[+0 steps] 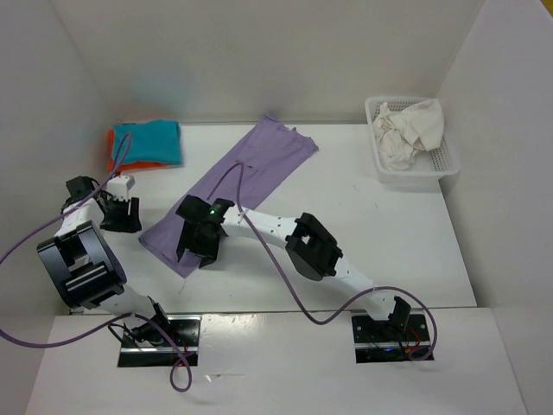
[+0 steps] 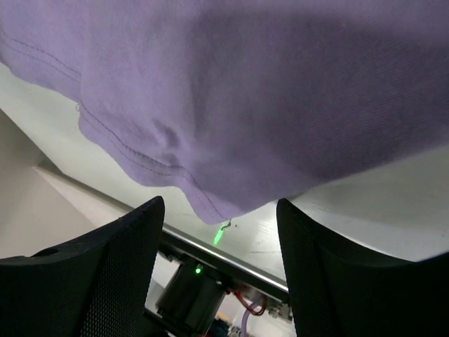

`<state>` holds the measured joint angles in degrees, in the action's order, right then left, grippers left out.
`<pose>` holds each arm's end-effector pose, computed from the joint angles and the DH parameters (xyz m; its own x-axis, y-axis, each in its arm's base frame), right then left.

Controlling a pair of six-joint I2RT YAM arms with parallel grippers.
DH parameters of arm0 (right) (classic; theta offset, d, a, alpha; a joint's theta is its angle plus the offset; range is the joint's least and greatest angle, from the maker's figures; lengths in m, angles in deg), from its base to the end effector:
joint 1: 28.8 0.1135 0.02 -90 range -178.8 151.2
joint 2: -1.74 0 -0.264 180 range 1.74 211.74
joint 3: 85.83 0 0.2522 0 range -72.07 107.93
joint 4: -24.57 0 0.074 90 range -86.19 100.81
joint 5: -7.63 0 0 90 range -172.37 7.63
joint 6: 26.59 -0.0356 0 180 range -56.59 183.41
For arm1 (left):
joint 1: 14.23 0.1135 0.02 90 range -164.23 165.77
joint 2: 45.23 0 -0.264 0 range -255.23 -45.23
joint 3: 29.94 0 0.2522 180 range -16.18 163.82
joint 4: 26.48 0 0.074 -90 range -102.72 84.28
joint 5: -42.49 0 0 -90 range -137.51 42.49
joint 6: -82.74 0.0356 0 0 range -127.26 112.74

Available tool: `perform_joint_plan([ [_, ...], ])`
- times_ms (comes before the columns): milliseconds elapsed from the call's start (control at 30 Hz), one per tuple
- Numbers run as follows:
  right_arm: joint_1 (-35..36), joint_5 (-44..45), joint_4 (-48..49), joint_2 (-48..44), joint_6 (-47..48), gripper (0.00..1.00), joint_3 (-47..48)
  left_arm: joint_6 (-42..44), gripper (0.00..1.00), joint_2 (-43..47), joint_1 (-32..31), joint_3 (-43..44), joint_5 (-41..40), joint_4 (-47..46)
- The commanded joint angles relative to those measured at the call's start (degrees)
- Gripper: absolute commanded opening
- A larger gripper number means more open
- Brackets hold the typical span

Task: Fold and stack the t-shirts
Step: Rotate the tshirt 90 degrees

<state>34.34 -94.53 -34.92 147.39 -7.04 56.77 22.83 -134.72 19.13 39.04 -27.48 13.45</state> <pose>0.2373 0.4851 0.1525 -0.9973 0.0697 0.0218 0.0713 0.8648 0.4971 0.2630 0.1586 0.1957 -0.8169 0.0261 -0.5762 0.0393 0.9992 -0.0104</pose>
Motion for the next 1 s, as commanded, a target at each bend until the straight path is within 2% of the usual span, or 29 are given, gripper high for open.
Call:
perform_joint_plan([
  [0,0.8,-3.2,-1.8,1.3,-2.3,0.71,-0.8,1.6,0.69,-0.2,0.5,0.6,4.0,-0.3],
  [133,0.8,-6.3,0.5,2.5,-3.8,0.61,-3.1,2.3,0.69,-0.2,1.0,0.1,4.7,-0.3],
  [167,0.8,-6.8,2.0,2.5,-4.3,0.48,-3.8,2.3,0.69,-0.2,1.0,0.1,4.7,0.2],
  [233,0.2,-7.6,3.3,1.8,-4.9,0.31,-6.3,2.3,0.69,-0.7,1.0,0.1,4.7,0.2],
  [267,-0.3,-8.4,5.2,1.8,-5.6,0.2,-9.0,2.8,0.69,-0.7,1.0,0.1,4.7,0.2],
  [467,-2.0,-11.4,17.8,-4.7,-11.1,0.02,-24.3,2.8,0.69,-0.7,1.0,1.9,5.3,2.4],
  [600,-2.6,-11.4,18.4,-5.9,-10.4,0.0,-25.0,2.8,0.69,-0.7,1.0,1.9,5.3,3.4],
  [700,-4.0,-9.7,17.9,-8.6,-7.5,0.0,-27.1,3.3,0.69,-0.7,1.0,1.9,8.8,5.5],
  [967,-13.3,-8.8,21.6,-24.8,4.0,0.0,-52.0,0.5,0.69,-1.2,-1.5,3.3,11.3,7.2],
])
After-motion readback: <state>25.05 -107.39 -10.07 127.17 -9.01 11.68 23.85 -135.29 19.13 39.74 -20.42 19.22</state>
